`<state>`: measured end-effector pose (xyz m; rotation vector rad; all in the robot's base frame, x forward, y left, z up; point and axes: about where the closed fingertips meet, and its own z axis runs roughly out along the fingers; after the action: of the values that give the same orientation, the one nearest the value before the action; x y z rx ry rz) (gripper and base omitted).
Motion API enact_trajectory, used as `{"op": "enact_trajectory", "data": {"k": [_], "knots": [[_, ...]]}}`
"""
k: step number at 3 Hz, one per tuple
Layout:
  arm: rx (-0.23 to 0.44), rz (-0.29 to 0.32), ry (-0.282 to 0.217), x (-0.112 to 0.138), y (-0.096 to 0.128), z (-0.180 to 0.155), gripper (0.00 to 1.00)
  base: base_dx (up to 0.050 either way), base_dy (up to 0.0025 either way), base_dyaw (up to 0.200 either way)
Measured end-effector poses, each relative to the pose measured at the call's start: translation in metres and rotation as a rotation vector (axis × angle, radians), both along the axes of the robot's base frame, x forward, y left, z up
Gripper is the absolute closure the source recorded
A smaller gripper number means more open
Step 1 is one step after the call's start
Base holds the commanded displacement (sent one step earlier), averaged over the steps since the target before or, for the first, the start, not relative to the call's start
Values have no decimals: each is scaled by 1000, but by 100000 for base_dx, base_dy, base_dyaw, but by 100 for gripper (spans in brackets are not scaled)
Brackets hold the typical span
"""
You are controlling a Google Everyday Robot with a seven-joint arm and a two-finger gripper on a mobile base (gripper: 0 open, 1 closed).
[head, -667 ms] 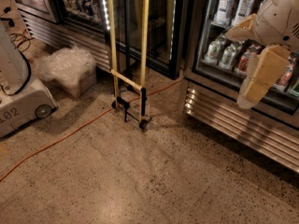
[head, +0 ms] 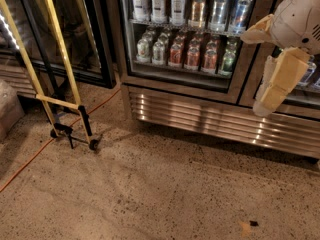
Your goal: Open left fridge door
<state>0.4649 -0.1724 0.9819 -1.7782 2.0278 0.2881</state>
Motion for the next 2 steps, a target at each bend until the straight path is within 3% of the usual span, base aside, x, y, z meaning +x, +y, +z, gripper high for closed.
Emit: {"op": "enact_trajectory", "data": {"k": [1,2], "knots": [[0,0,0,0,0,0,0,-5,8,-20090],[0,0,0,0,0,0,0,4945,4,-87]]}}
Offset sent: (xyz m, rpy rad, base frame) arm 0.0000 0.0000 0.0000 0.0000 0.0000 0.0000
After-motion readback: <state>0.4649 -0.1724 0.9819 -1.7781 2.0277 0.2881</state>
